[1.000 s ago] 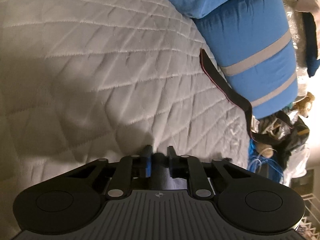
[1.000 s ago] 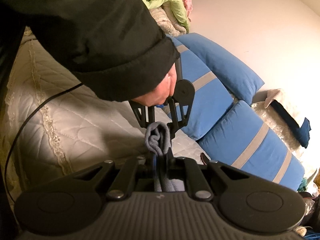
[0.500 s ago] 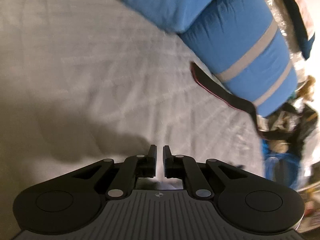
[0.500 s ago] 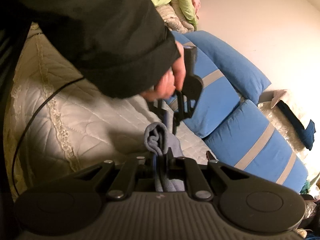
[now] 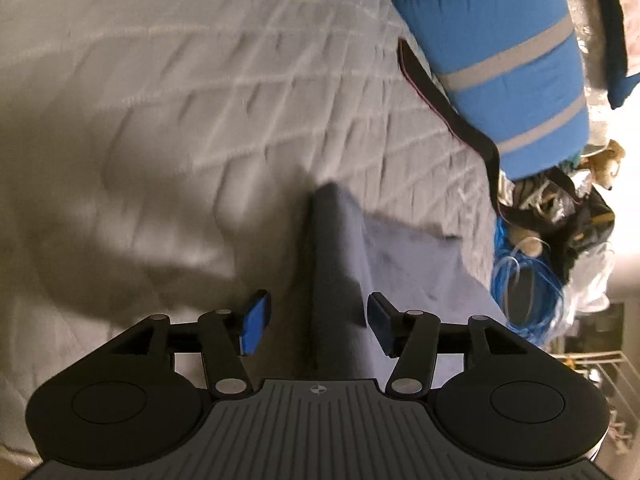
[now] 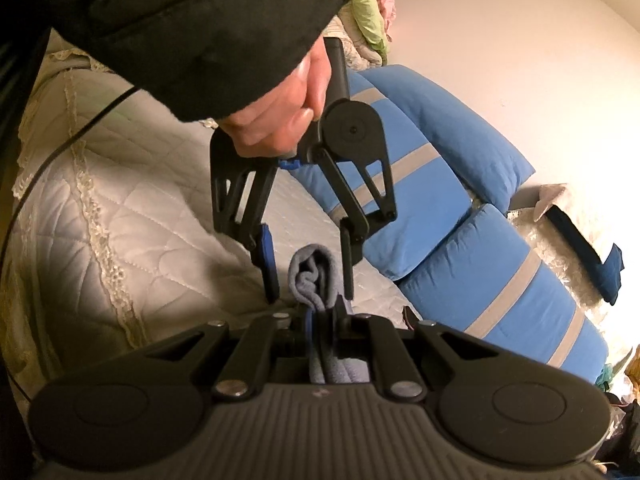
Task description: Fold clothes
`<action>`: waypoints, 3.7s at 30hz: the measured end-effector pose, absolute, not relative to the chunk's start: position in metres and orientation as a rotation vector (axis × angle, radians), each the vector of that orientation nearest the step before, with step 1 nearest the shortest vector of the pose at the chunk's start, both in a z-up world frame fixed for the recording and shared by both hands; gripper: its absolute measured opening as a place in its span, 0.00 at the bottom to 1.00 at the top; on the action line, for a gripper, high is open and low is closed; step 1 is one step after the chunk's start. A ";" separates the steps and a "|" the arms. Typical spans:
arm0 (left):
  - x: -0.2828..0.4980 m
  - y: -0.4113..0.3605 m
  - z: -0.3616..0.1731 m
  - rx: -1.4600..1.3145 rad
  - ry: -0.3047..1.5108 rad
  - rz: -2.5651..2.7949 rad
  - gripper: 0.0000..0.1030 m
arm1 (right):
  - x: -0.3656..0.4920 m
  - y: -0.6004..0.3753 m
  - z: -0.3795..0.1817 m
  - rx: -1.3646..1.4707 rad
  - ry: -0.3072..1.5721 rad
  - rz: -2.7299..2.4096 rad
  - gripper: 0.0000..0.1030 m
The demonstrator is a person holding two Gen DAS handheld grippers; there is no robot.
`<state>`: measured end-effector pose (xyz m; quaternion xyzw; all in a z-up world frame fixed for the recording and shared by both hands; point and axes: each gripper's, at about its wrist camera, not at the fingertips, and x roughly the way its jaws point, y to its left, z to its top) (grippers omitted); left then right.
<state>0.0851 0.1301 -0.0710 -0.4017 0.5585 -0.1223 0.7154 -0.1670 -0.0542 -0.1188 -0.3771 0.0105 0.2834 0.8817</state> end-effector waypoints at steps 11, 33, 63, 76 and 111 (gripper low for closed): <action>0.081 0.112 -0.083 -0.880 1.263 -0.380 0.10 | -0.167 -0.076 -0.102 -0.740 0.040 0.644 0.77; 0.058 0.186 -0.013 -0.445 1.152 -0.291 0.10 | -0.078 -0.193 -0.084 -0.405 0.389 0.546 1.00; 0.004 0.183 0.156 -0.274 1.034 0.008 0.10 | -0.055 -0.264 -0.095 -0.068 0.454 0.539 1.00; 0.009 0.106 0.166 -0.206 1.030 -0.109 0.10 | -0.061 -0.272 -0.099 -0.063 0.437 0.538 1.00; -0.004 0.204 0.079 -0.251 1.054 0.074 0.38 | 0.051 -0.331 -0.126 0.601 1.037 0.730 0.65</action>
